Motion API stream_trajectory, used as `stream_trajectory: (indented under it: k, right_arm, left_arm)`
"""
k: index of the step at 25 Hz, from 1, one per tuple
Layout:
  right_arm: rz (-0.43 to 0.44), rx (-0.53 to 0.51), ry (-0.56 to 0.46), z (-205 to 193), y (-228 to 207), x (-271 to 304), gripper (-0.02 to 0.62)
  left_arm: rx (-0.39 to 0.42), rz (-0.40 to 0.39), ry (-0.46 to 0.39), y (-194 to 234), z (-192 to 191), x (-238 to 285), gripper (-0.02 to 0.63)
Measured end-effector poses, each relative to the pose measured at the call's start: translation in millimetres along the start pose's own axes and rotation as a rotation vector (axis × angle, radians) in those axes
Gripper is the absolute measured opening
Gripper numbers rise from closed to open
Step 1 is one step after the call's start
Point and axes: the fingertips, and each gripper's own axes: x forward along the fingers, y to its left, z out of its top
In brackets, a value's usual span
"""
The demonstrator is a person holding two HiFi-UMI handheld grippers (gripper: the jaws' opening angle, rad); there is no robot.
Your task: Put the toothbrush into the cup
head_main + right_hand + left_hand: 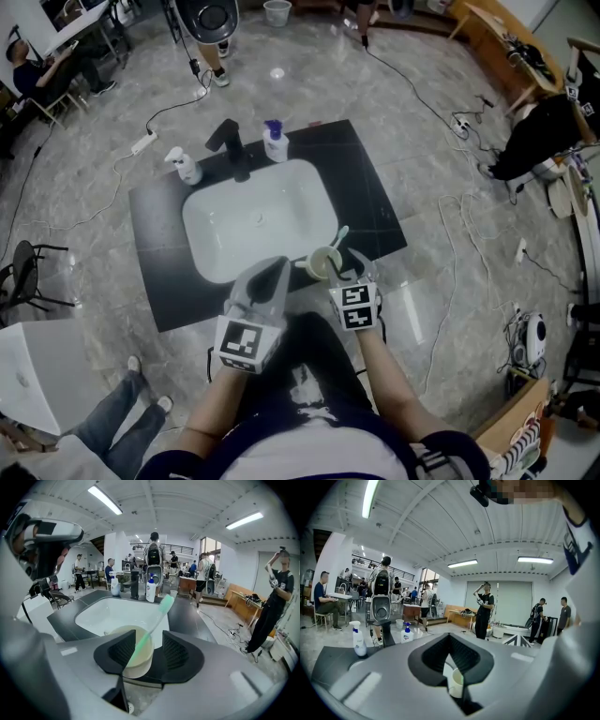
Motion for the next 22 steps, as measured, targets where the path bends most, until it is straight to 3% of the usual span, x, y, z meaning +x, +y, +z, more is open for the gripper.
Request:
stream_trajectory:
  k: [22]
  right_arm:
    - [0.005,0.035,-0.147,38.2,8.2,-30.7,0.029]
  left_arm:
    - [0.003,-0.012,0.0,-3.3,-2.4,-3.4,-0.002]
